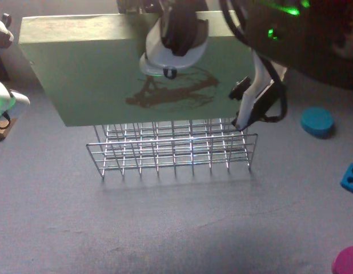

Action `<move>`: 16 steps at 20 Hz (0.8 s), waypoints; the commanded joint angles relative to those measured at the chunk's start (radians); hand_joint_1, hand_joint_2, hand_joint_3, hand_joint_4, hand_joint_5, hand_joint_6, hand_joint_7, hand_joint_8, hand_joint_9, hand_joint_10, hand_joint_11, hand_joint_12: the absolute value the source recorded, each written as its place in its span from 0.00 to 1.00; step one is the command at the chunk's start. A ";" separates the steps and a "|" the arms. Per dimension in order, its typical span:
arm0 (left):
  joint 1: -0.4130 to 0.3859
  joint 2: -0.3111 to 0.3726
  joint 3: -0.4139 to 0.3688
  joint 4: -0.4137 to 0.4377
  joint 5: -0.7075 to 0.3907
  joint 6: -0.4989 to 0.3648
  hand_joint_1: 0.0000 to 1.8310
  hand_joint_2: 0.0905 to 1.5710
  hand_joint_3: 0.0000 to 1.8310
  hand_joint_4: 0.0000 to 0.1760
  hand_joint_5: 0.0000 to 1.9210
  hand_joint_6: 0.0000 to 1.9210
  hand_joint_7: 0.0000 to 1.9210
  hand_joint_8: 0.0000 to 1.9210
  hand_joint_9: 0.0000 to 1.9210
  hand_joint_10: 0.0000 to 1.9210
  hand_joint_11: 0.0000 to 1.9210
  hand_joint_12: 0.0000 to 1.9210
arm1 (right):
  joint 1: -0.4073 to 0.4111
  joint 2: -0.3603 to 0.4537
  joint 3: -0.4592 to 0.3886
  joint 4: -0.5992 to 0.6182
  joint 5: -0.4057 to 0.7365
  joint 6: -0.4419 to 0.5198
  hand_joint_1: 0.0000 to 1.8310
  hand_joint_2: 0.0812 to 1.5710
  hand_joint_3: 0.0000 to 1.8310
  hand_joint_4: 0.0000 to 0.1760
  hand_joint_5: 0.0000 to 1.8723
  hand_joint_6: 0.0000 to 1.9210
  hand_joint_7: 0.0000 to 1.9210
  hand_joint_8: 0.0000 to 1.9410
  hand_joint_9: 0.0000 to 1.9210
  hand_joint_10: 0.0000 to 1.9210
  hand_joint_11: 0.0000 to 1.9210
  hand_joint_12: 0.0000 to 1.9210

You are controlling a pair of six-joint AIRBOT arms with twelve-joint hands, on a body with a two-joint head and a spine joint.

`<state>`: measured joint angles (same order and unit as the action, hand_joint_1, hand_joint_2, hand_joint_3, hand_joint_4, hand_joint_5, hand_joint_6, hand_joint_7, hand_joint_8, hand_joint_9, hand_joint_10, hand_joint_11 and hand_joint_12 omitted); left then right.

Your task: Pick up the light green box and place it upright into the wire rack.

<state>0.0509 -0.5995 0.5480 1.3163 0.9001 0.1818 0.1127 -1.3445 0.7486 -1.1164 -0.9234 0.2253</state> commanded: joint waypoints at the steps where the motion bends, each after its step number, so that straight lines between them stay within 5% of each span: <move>1: -0.010 0.005 -0.003 0.092 -0.005 0.000 0.18 0.71 0.00 0.31 0.20 0.00 0.16 0.00 0.14 0.00 0.00 0.37 | 0.002 -0.006 0.009 -0.085 0.043 0.008 0.74 0.74 0.00 0.00 0.45 0.49 0.42 0.66 0.42 0.78 0.42 0.78; 16: 0.001 0.007 0.012 0.091 0.007 0.000 0.18 0.71 0.00 0.30 0.21 0.00 0.17 0.00 0.14 0.00 0.00 0.37 | -0.071 -0.065 0.150 -0.086 0.095 0.077 0.74 0.74 0.00 0.00 0.45 0.49 0.42 0.66 0.42 0.79 0.41 0.79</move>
<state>0.0570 -0.5949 0.5537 1.3155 0.9066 0.1787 0.0319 -1.4048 0.8978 -1.1267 -0.8703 0.2977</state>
